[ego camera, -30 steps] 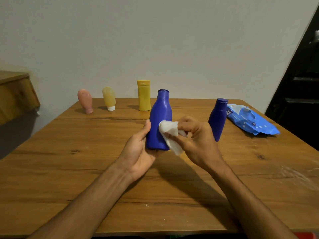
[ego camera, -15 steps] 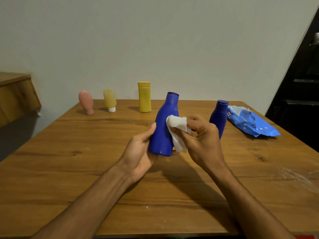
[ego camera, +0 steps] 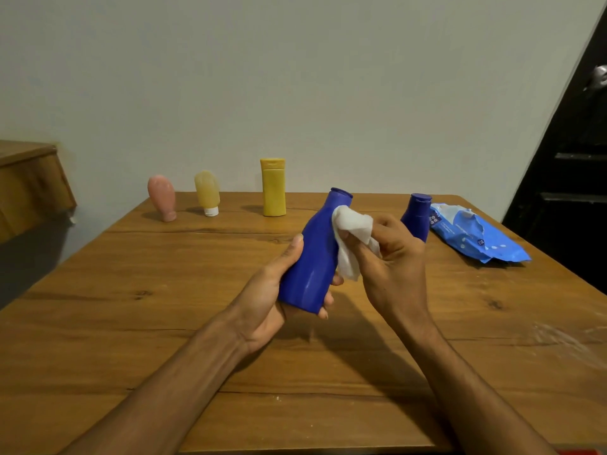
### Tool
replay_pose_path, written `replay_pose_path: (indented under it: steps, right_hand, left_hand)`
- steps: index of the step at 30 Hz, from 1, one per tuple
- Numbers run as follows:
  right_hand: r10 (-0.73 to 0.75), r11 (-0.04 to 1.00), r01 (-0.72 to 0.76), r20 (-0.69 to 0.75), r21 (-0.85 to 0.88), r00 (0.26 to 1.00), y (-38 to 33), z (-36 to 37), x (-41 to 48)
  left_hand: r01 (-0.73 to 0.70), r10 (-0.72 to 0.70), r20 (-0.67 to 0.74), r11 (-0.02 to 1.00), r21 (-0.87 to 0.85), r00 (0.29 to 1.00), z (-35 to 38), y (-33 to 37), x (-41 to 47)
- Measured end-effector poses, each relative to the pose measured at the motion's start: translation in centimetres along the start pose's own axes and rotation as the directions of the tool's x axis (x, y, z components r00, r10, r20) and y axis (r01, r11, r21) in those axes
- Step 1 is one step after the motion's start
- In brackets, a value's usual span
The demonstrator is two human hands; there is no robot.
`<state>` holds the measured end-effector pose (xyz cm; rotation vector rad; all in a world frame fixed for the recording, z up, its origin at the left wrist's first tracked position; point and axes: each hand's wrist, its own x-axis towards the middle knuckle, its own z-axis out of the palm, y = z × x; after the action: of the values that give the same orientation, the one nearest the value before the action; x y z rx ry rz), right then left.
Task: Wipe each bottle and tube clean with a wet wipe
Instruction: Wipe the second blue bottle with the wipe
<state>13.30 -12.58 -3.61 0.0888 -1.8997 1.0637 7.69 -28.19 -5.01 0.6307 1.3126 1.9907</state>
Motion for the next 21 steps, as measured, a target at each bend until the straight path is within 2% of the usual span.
replay_pose_path:
  steps: [3,7,12,16,21]
  right_hand:
    - [-0.071,0.996,0.073,0.035,-0.059,0.997,0.24,0.09,-0.22]
    - [-0.098,0.992,0.093,-0.064,-0.082,0.993,0.33,-0.05,0.00]
    - [-0.172,0.961,0.177,0.040,-0.214,0.984,0.38,0.09,-0.23]
    - [-0.149,0.955,0.123,-0.078,-0.272,0.986,0.32,0.09,-0.11]
    - [-0.172,0.936,0.184,0.068,-0.299,0.983,0.32,0.29,-0.41]
  left_hand:
    - [-0.017,0.019,-0.033,0.998,0.061,0.999,0.06,0.01,0.11]
    - [-0.020,0.027,-0.039,0.985,0.173,0.999,0.20,-0.20,0.03]
    - [-0.045,0.066,-0.061,0.955,0.294,0.996,0.23,-0.27,-0.04]
    - [-0.049,0.066,-0.037,0.935,0.352,0.997,0.52,-0.56,-0.13]
    - [-0.032,0.061,-0.064,0.924,0.380,0.996,-0.01,-0.51,-0.10]
